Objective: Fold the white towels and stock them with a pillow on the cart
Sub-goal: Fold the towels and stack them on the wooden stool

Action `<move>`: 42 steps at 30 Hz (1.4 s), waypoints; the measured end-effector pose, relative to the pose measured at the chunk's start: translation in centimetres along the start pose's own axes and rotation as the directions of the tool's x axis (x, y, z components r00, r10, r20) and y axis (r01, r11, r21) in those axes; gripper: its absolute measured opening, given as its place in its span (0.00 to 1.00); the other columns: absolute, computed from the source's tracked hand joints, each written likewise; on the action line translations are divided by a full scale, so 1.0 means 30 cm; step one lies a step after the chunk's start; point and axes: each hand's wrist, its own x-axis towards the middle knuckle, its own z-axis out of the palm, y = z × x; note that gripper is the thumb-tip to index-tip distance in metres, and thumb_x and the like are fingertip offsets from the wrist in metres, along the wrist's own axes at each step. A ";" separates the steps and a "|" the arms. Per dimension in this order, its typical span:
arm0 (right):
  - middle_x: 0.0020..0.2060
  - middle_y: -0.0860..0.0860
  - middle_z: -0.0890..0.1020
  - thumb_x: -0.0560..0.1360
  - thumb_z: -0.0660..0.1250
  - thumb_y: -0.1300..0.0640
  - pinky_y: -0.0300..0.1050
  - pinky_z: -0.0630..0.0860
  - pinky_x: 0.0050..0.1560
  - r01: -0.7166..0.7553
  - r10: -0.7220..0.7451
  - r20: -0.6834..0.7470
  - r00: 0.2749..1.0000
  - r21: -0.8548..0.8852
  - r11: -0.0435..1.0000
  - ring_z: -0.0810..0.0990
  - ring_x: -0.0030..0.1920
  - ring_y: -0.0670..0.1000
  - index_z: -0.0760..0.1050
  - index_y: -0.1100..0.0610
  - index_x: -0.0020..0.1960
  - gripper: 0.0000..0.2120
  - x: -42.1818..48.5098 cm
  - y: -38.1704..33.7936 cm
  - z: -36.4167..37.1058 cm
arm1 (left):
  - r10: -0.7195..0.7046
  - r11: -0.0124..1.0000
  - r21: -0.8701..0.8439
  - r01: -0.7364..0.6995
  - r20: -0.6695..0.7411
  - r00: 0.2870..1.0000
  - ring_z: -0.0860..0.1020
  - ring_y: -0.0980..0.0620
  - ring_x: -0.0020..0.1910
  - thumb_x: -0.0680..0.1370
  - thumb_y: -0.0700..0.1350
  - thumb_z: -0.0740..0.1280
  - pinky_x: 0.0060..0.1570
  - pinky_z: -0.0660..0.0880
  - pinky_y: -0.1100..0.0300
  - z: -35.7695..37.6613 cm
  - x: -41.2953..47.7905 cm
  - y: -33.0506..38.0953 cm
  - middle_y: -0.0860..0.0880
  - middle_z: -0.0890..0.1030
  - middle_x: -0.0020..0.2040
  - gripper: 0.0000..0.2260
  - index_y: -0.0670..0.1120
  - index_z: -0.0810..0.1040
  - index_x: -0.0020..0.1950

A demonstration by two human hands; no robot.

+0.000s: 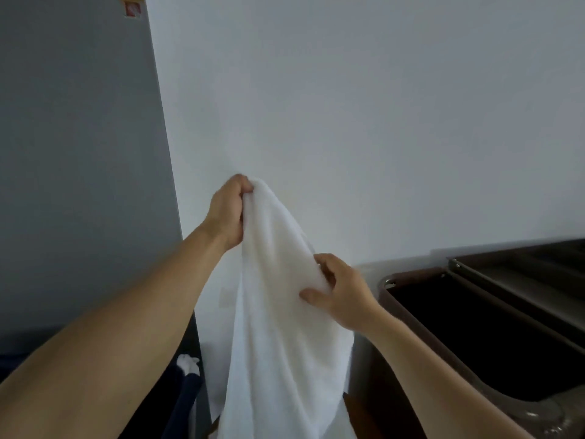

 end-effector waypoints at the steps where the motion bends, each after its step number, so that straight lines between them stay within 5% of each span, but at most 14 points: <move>1: 0.52 0.39 0.76 0.65 0.74 0.41 0.43 0.76 0.51 0.052 -0.052 0.014 0.999 -0.025 0.998 0.78 0.50 0.41 0.75 0.45 0.60 0.25 -0.021 0.023 0.023 | -0.028 0.996 0.084 0.027 0.016 0.999 0.70 0.52 0.31 0.73 0.40 0.60 0.31 0.69 0.61 -0.014 0.002 -0.036 0.50 0.70 0.32 0.09 0.47 0.67 0.34; 4: 0.64 0.36 0.69 0.68 0.68 0.38 0.41 0.74 0.57 0.150 -0.147 0.071 0.987 -0.033 0.988 0.75 0.58 0.41 0.76 0.50 0.58 0.24 -0.077 0.066 0.081 | -0.069 0.957 0.290 0.024 0.146 0.987 0.67 0.53 0.36 0.68 0.41 0.62 0.36 0.65 0.57 -0.031 -0.023 -0.125 0.51 0.69 0.35 0.04 0.48 0.68 0.35; 7: 0.71 0.38 0.65 0.71 0.68 0.41 0.45 0.70 0.66 0.227 -0.224 0.108 0.969 -0.015 0.974 0.69 0.69 0.43 0.75 0.48 0.47 0.12 -0.119 0.060 0.120 | -0.087 0.912 0.411 -0.011 0.219 0.972 0.68 0.51 0.39 0.76 0.37 0.60 0.38 0.66 0.57 -0.026 -0.061 -0.180 0.47 0.70 0.40 0.04 0.44 0.71 0.42; 10: 0.61 0.43 0.74 0.71 0.71 0.47 0.43 0.75 0.57 0.255 -0.272 0.142 0.952 0.123 0.959 0.74 0.61 0.42 0.77 0.50 0.43 0.07 -0.161 0.037 0.160 | -0.048 0.912 0.409 -0.017 0.148 0.988 0.68 0.49 0.40 0.76 0.37 0.60 0.38 0.66 0.56 -0.039 -0.073 -0.190 0.47 0.70 0.40 0.03 0.44 0.71 0.44; 14: 0.41 0.47 0.77 0.64 0.72 0.43 0.49 0.74 0.42 -0.103 0.032 0.164 0.986 0.450 0.887 0.76 0.39 0.47 0.72 0.54 0.44 0.18 -0.171 0.035 0.172 | -0.035 0.999 0.029 0.034 0.048 0.998 0.71 0.50 0.36 0.71 0.40 0.61 0.38 0.71 0.56 -0.048 -0.072 -0.118 0.48 0.71 0.35 0.04 0.46 0.69 0.36; 17: 0.54 0.48 0.81 0.62 0.74 0.45 0.50 0.81 0.52 -0.363 0.180 0.381 0.907 0.487 0.794 0.82 0.52 0.50 0.73 0.40 0.59 0.26 -0.134 0.041 0.123 | 0.015 0.985 -0.173 0.002 0.099 0.995 0.75 0.50 0.32 0.70 0.39 0.60 0.36 0.76 0.59 -0.053 -0.055 -0.026 0.48 0.73 0.33 0.04 0.45 0.71 0.35; 19: 0.61 0.45 0.79 0.64 0.75 0.46 0.52 0.77 0.62 -0.400 0.177 0.578 0.796 0.284 0.872 0.79 0.61 0.51 0.69 0.34 0.66 0.33 -0.110 0.012 0.078 | 0.057 0.979 -0.202 -0.026 0.150 0.987 0.73 0.50 0.33 0.67 0.41 0.61 0.36 0.73 0.59 -0.065 -0.036 0.015 0.48 0.70 0.35 0.02 0.45 0.68 0.35; 22: 0.63 0.45 0.78 0.68 0.77 0.46 0.51 0.71 0.69 -0.291 0.308 0.731 0.609 -0.156 0.944 0.76 0.64 0.52 0.72 0.43 0.67 0.30 -0.087 -0.043 0.050 | 0.068 0.977 -0.208 -0.039 0.138 0.988 0.70 0.51 0.33 0.64 0.42 0.62 0.34 0.70 0.60 -0.081 -0.018 0.023 0.49 0.67 0.35 0.06 0.45 0.64 0.36; 28: 0.62 0.49 0.80 0.59 0.80 0.40 0.51 0.72 0.67 -0.139 0.622 0.675 0.397 -0.626 0.768 0.77 0.63 0.56 0.76 0.51 0.67 0.39 -0.122 0.002 0.017 | -0.066 0.992 0.108 0.069 -0.032 0.997 0.63 0.51 0.34 0.65 0.41 0.61 0.35 0.62 0.55 -0.179 -0.039 -0.125 0.51 0.63 0.34 0.14 0.48 0.54 0.39; 31: 0.53 0.47 0.82 0.61 0.79 0.37 0.47 0.76 0.60 -0.094 0.541 0.564 0.624 -0.633 0.768 0.79 0.55 0.52 0.78 0.52 0.61 0.33 -0.122 -0.012 -0.063 | -0.050 0.969 0.228 0.092 -0.180 0.982 0.59 0.52 0.33 0.64 0.41 0.60 0.33 0.56 0.54 -0.263 -0.026 -0.185 0.52 0.60 0.31 0.14 0.50 0.53 0.35; 33: 0.41 0.46 0.80 0.67 0.75 0.36 0.43 0.76 0.49 -0.007 0.366 0.419 0.831 -0.650 0.760 0.79 0.44 0.49 0.80 0.53 0.51 0.23 -0.095 -0.027 -0.118 | 0.021 0.930 0.357 0.087 -0.288 0.957 0.59 0.51 0.33 0.68 0.40 0.60 0.33 0.56 0.54 -0.296 -0.027 -0.208 0.51 0.61 0.31 0.10 0.50 0.59 0.33; 35: 0.38 0.46 0.77 0.71 0.70 0.35 0.43 0.71 0.46 0.058 0.198 0.291 0.936 -0.682 0.729 0.75 0.44 0.49 0.79 0.52 0.44 0.19 -0.069 -0.032 -0.152 | 0.094 0.899 0.429 0.087 -0.383 0.919 0.60 0.51 0.33 0.72 0.39 0.60 0.33 0.57 0.55 -0.313 -0.035 -0.225 0.49 0.61 0.33 0.07 0.46 0.64 0.35; 39: 0.47 0.49 0.79 0.74 0.59 0.29 0.50 0.62 0.64 0.243 0.176 0.376 0.910 -0.827 0.507 0.73 0.57 0.53 0.79 0.53 0.52 0.28 -0.077 0.000 -0.158 | 0.123 0.919 0.387 0.081 -0.474 0.872 0.57 0.52 0.31 0.72 0.38 0.58 0.32 0.53 0.55 -0.314 -0.040 -0.232 0.48 0.58 0.32 0.11 0.48 0.60 0.33; 42: 0.48 0.52 0.79 0.78 0.50 0.30 0.52 0.70 0.62 0.162 0.398 0.477 0.784 -0.776 0.610 0.77 0.53 0.55 0.77 0.57 0.52 0.32 -0.122 0.015 -0.107 | 0.109 0.953 0.301 0.033 -0.441 0.891 0.54 0.52 0.31 0.70 0.38 0.57 0.36 0.49 0.49 -0.290 -0.057 -0.221 0.49 0.55 0.30 0.13 0.50 0.55 0.30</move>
